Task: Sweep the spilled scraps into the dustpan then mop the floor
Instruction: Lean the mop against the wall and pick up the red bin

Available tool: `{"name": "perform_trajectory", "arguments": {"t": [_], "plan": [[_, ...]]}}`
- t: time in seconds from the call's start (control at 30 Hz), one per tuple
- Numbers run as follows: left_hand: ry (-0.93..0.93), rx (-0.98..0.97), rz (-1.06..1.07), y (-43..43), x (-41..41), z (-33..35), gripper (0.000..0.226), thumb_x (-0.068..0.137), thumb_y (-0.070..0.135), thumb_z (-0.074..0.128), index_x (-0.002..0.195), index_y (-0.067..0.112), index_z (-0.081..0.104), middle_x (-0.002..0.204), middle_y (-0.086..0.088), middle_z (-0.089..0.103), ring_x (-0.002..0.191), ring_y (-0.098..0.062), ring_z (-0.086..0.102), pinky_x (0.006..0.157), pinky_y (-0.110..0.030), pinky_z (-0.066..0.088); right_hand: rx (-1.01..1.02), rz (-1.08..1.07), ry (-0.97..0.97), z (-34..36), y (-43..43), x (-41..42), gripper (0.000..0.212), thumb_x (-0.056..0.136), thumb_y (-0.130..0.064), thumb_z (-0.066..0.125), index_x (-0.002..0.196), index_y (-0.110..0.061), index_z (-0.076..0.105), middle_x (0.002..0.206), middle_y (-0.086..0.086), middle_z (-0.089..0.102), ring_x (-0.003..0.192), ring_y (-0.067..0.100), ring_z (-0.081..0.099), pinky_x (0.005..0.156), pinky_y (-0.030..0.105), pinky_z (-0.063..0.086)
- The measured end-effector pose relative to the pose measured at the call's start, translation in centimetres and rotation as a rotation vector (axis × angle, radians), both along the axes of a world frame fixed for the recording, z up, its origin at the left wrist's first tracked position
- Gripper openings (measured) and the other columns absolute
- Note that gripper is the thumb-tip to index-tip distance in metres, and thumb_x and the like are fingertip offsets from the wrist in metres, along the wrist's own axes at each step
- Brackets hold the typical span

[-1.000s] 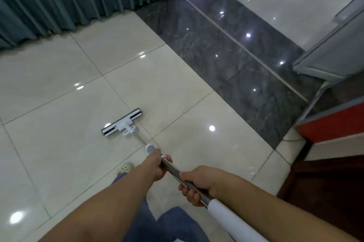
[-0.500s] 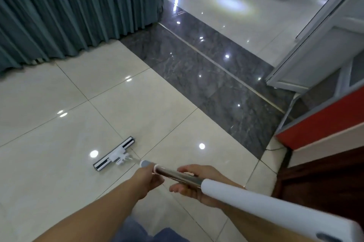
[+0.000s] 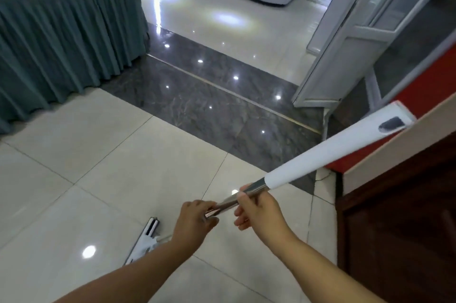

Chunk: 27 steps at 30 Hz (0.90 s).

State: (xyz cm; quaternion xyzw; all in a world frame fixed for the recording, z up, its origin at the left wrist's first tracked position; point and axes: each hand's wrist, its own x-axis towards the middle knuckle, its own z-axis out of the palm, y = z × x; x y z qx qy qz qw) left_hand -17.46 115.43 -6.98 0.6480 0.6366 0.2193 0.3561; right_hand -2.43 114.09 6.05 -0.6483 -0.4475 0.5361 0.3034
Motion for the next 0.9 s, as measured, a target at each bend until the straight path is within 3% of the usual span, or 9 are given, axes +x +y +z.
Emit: {"name": "perform_trajectory", "arguments": {"t": [0.13, 0.23, 0.33, 0.47, 0.67, 0.8, 0.9], "plan": [[-0.093, 0.009, -0.158, 1.9, -4.0, 1.2, 0.019, 0.080, 0.022, 0.066, 0.099, 0.026, 0.070, 0.085, 0.010, 0.066, 0.076, -0.009, 0.056, 0.072, -0.031, 0.052, 0.071, -0.137, -0.145, 0.2, 0.4, -4.4, 0.015, 0.096, -0.025, 0.053, 0.100, -0.011, 0.059, 0.073, 0.008, 0.061, 0.054, 0.012, 0.059, 0.055, 0.023, 0.054], [-0.085, -0.031, -0.262, 2.7, -5.9, 1.7, 0.020, 0.090, 0.024, 0.058, 0.109, 0.025, 0.063, 0.100, 0.007, 0.066, 0.086, -0.009, 0.059, 0.076, -0.023, 0.049, 0.103, -0.226, -0.217, 0.1, 0.6, -7.2, 0.014, 0.096, -0.028, 0.053, 0.099, -0.016, 0.057, 0.075, 0.002, 0.063, 0.060, 0.012, 0.061, 0.057, 0.020, 0.054], [-0.035, -0.025, -0.365, 3.1, -7.4, 2.3, 0.028, 0.094, 0.028, 0.053, 0.121, 0.024, 0.056, 0.111, 0.005, 0.064, 0.097, -0.012, 0.060, 0.085, -0.024, 0.048, 0.113, -0.295, -0.299, 0.0, 0.3, -9.5, 0.015, 0.094, -0.035, 0.055, 0.099, -0.021, 0.057, 0.076, -0.008, 0.063, 0.065, 0.011, 0.064, 0.064, 0.023, 0.056], [0.041, 0.032, -0.509, 3.2, -8.4, 3.8, 0.029, 0.095, 0.031, 0.051, 0.122, 0.023, 0.056, 0.108, 0.002, 0.066, 0.094, -0.014, 0.061, 0.084, -0.025, 0.050, 0.131, -0.399, -0.341, 0.5, -0.5, -10.7, 0.019, 0.092, -0.037, 0.058, 0.094, -0.019, 0.060, 0.075, -0.009, 0.063, 0.066, 0.012, 0.064, 0.066, 0.030, 0.059], [-0.018, 0.032, -0.644, 0.9, -6.2, 6.7, 0.026, 0.090, 0.035, 0.057, 0.113, 0.023, 0.059, 0.096, 0.008, 0.064, 0.083, -0.010, 0.060, 0.079, -0.021, 0.051, 0.281, -0.567, -0.395, 2.9, -5.0, -9.3, 0.014, 0.090, -0.033, 0.061, 0.079, -0.031, 0.053, 0.069, -0.005, 0.060, 0.062, 0.012, 0.060, 0.058, 0.024, 0.054], [-0.024, 0.103, -0.793, -2.6, -2.4, 8.6, 0.025, 0.089, 0.035, 0.059, 0.110, 0.022, 0.060, 0.092, 0.009, 0.059, 0.083, -0.010, 0.054, 0.075, -0.020, 0.044, 0.322, -0.660, -0.439, 4.8, -10.2, -6.6, 0.013, 0.089, -0.035, 0.062, 0.079, -0.027, 0.056, 0.065, -0.005, 0.058, 0.056, 0.011, 0.056, 0.062, 0.040, 0.057], [-0.028, 0.142, -0.929, -6.1, 1.3, 9.3, 0.027, 0.087, 0.037, 0.060, 0.108, 0.019, 0.061, 0.092, 0.003, 0.063, 0.080, -0.011, 0.052, 0.076, -0.026, 0.047, 0.330, -0.737, -0.496, 5.5, -15.3, -4.3, 0.014, 0.088, -0.036, 0.062, 0.080, -0.025, 0.057, 0.063, -0.006, 0.057, 0.057, 0.014, 0.057, 0.064, 0.048, 0.054]]}}
